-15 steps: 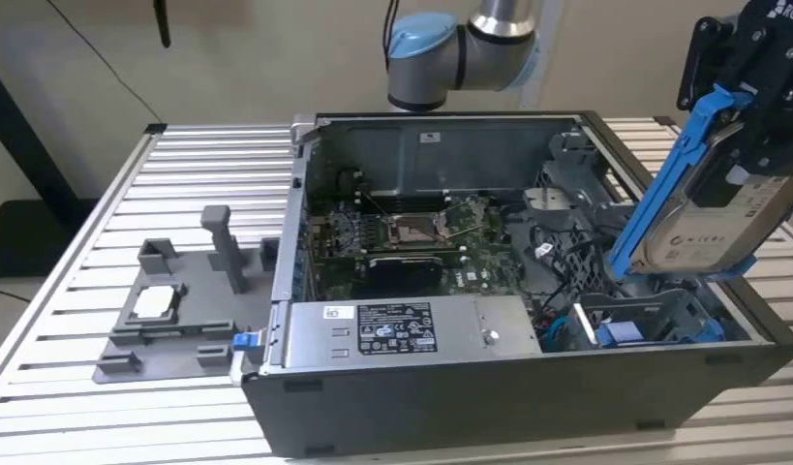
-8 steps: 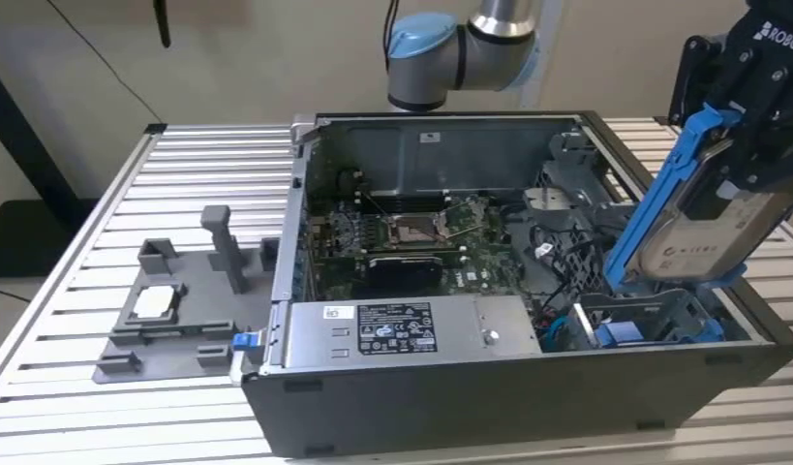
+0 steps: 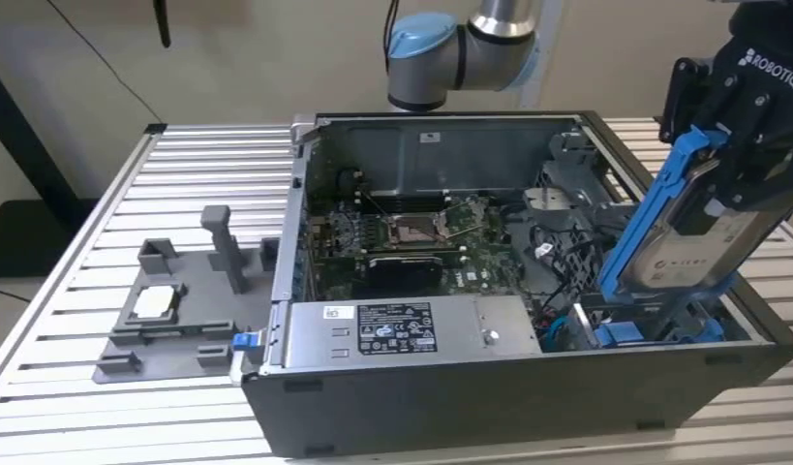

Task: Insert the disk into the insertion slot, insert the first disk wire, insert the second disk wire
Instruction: 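Insert the disk into the insertion slot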

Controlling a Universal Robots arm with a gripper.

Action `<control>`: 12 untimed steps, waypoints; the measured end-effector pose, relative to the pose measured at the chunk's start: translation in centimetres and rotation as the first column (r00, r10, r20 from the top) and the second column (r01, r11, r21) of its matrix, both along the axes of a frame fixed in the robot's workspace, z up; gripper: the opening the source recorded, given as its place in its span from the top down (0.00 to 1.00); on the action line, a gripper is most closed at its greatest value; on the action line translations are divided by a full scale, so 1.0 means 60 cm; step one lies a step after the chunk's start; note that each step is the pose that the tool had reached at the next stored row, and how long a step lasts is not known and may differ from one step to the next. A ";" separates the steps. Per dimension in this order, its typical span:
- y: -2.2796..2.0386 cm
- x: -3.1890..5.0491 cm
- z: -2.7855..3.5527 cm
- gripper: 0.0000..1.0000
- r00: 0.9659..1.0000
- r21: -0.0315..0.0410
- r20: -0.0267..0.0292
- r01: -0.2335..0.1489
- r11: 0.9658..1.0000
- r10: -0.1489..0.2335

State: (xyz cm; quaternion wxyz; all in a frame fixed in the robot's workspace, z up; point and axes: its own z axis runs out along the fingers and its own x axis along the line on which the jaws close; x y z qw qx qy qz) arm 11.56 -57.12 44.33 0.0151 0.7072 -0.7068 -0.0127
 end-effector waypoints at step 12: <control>0.0000 0.000 -0.035 0.67 1.000 0.000 0.001 0.000 1.000 0.000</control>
